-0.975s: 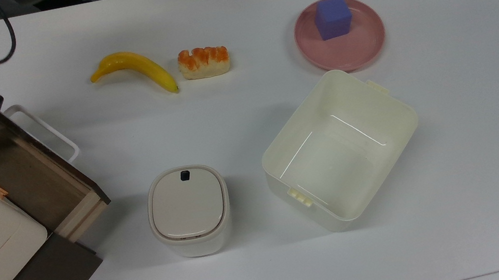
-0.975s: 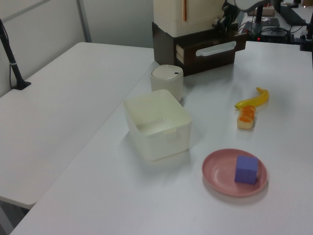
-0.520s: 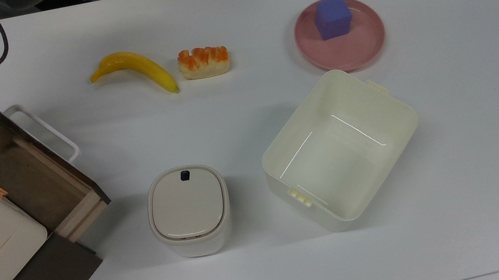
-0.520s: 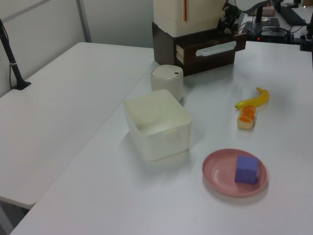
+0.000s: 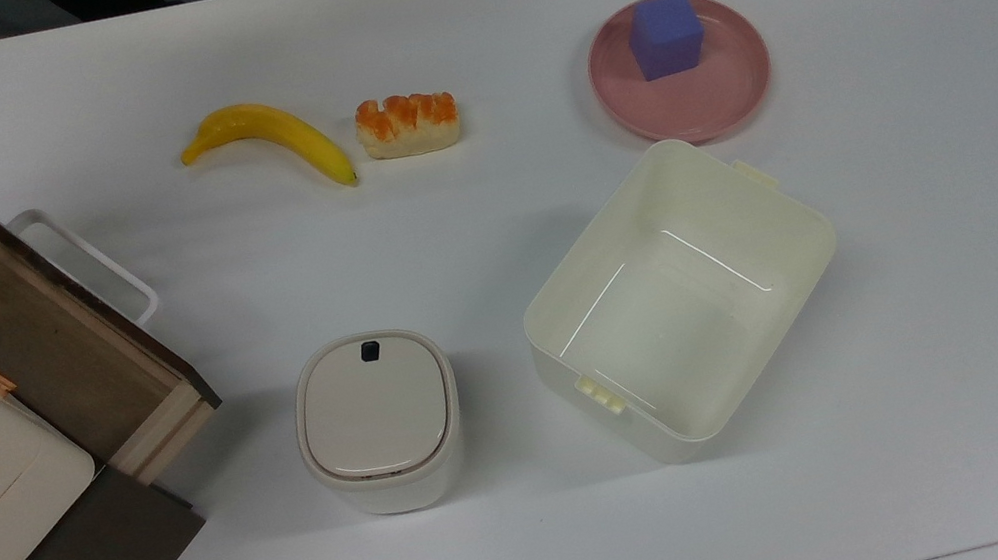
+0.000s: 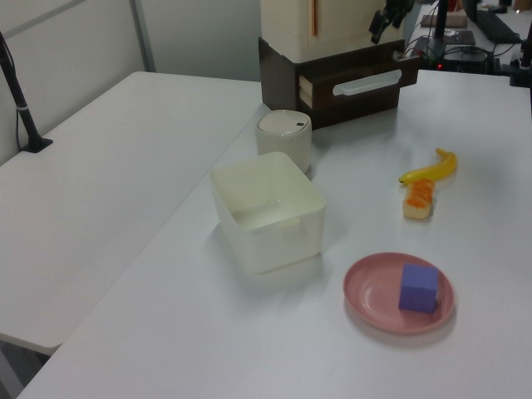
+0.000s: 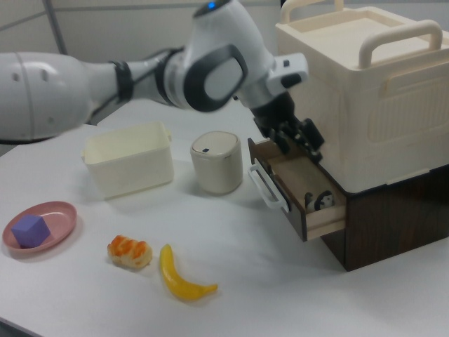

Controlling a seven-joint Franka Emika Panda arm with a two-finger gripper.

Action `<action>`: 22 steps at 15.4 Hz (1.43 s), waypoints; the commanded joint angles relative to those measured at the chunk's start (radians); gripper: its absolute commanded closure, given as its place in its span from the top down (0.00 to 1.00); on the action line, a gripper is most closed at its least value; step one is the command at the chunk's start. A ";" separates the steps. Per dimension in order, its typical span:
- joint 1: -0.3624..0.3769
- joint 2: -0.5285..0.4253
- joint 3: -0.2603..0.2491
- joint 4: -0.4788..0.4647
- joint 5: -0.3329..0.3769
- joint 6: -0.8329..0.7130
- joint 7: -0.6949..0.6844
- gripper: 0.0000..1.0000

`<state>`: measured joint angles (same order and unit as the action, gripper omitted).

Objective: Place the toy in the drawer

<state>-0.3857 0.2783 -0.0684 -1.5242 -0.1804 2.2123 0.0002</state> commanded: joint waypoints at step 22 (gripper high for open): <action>0.458 -0.289 -0.113 -0.025 0.207 -0.597 0.201 1.00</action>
<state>0.0222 0.0115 -0.1235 -1.5259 0.0084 1.6272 0.1867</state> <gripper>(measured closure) 0.000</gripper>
